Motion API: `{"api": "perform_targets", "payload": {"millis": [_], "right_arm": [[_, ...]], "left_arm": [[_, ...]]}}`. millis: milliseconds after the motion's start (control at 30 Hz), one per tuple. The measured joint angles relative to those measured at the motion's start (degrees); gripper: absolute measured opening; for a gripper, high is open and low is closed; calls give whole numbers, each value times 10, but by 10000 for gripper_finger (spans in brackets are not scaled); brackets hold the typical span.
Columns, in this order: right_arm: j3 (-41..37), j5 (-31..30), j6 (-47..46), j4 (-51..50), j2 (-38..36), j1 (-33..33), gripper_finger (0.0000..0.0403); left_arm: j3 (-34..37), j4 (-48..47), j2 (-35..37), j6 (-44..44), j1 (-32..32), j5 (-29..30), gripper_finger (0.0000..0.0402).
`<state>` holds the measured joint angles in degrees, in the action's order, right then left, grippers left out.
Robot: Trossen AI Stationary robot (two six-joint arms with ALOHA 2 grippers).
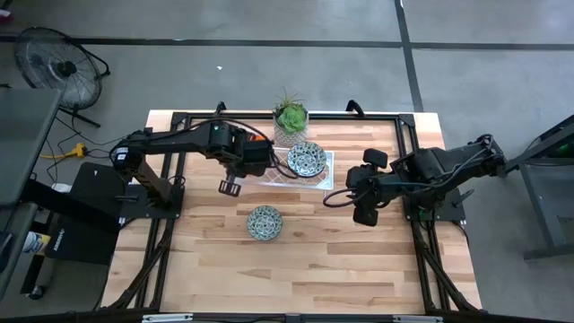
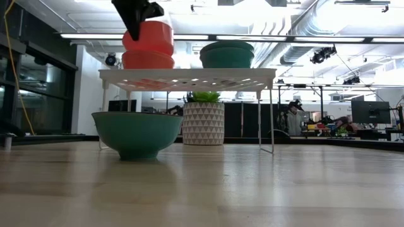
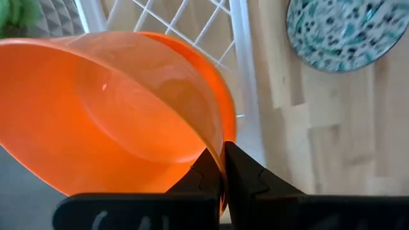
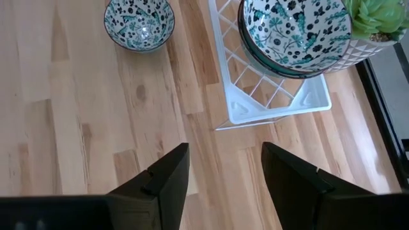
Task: Pick & Place Mini bowls
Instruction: Stack the orange bowl on the orange bowl on the shelf
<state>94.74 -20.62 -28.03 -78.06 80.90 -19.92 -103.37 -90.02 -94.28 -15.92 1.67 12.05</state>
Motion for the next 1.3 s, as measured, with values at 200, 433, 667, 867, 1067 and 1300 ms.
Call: {"api": "perform_targets", "payload": {"millis": [200,433,667,867,1067,1300], "right_arm": [[0,0,-3,0,0,0,184],[0,0,-1,0,0,0,184],[0,0,0,0,0,0,184],[0,2,0,0,0,0,184],[0,3,0,0,0,0,184],[0,11,0,0,0,0,184]], "left_arm": [[0,0,0,84,-2,-28,0],[0,0,-1,97,-2,-40,0],[0,0,-13,86,-2,-43,0],[0,0,-15,73,-2,-45,15],[0,0,-15,71,-2,-36,58],[0,0,-15,41,-2,-8,133]]}}
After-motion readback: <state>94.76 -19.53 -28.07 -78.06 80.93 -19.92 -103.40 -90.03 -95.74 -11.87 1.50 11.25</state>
